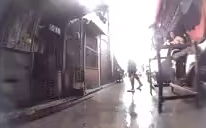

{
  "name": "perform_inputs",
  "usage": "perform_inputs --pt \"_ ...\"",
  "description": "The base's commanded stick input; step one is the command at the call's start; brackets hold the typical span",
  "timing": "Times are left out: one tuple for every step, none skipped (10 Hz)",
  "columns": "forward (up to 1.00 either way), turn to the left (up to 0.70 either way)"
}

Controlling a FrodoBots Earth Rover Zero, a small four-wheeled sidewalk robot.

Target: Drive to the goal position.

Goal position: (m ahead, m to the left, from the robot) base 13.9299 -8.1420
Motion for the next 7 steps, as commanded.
perform_inputs --pt "0.99 0.00" --pt "0.99 0.00" --pt "0.73 -0.26" --pt "0.00 -0.99" --pt "0.00 -0.99" --pt "0.00 -0.86" --pt "0.00 -0.15"
